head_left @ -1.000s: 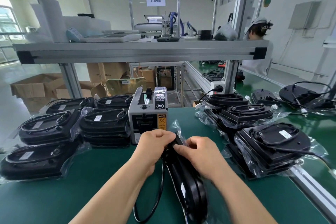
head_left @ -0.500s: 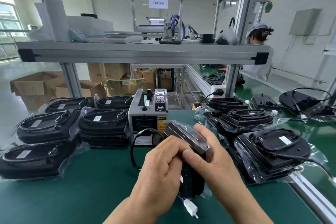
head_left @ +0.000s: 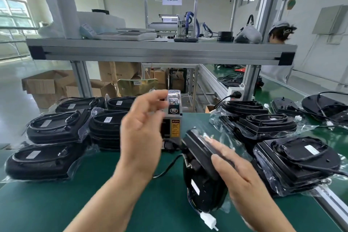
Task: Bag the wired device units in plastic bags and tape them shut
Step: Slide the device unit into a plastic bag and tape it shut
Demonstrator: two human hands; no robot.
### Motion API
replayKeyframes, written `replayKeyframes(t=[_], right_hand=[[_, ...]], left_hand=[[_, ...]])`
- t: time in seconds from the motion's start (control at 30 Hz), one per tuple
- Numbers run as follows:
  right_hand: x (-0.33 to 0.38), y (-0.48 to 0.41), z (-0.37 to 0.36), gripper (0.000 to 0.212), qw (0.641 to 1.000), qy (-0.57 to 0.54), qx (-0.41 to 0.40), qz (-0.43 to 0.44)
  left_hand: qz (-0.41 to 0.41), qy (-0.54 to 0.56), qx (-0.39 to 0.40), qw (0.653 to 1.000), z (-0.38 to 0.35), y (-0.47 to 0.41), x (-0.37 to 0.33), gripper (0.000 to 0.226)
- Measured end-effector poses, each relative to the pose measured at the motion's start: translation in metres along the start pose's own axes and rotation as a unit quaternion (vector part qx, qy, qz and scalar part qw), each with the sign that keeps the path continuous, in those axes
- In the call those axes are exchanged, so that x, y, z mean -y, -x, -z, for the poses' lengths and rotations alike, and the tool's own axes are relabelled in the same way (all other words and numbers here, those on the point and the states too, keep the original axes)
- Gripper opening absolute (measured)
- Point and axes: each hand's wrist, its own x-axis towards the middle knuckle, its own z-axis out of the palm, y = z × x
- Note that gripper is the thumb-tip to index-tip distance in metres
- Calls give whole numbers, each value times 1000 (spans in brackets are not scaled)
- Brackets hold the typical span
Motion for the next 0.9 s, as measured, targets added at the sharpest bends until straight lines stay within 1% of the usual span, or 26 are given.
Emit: replayKeyframes(t=[0.03, 0.07, 0.1, 0.17, 0.23, 0.27, 0.33, 0.37, 0.43, 0.47, 0.53, 0.63, 0.7, 0.73, 0.8, 0.87, 0.9], right_hand=[[0, 2, 2, 36, 1000, -13, -8, -2], [0, 3, 3, 30, 1000, -27, -13, -4], [2, 5, 3, 27, 999, -35, -16, -5], [4, 8, 2, 29, 999, -26, -20, -5], [2, 9, -2, 27, 999, -16, -37, -18], [2, 10, -4, 28, 998, -14, -46, -32], [3, 10, -9, 34, 997, -16, -64, -40], [4, 9, -11, 32, 996, -21, -74, -38], [6, 8, -14, 21, 995, -38, -87, -38], [6, 7, -15, 22, 994, -47, -89, -37], [4, 7, -15, 32, 992, -66, -102, -29], [2, 7, -18, 35, 989, -94, -115, -26], [1, 8, -19, 36, 988, -99, -113, -27], [1, 7, -20, 37, 988, -97, -112, -29], [1, 8, -21, 42, 989, -95, -109, -32], [0, 9, -20, 52, 989, -91, -110, -26], [-1, 9, -19, 55, 990, -90, -110, -22]], left_hand=[[32, 6, -46, 998, 7, -11, 7, 36], [86, 5, -79, 993, 13, -22, 19, 31], [157, 6, -94, 983, 18, -32, 32, 26], [313, 30, -93, 945, 20, -45, 63, 13], [432, 53, -85, 896, 14, -48, 94, 9], [470, 68, -84, 876, 11, -47, 107, 11], [515, 97, -88, 847, 6, -48, 127, 17], [527, 106, -95, 838, 3, -50, 133, 19], [539, 113, -110, 827, 0, -56, 142, 20], [542, 116, -117, 824, -2, -59, 144, 18], [539, 133, -141, 820, -6, -66, 149, 7], [530, 149, -171, 817, -11, -73, 156, 12], [522, 159, -189, 816, -14, -74, 159, 9], [517, 165, -201, 816, -15, -74, 159, 12], [487, 169, -217, 829, -16, -71, 153, 19], [450, 167, -228, 847, -14, -63, 137, 19], [428, 163, -220, 861, -10, -58, 125, 18]])
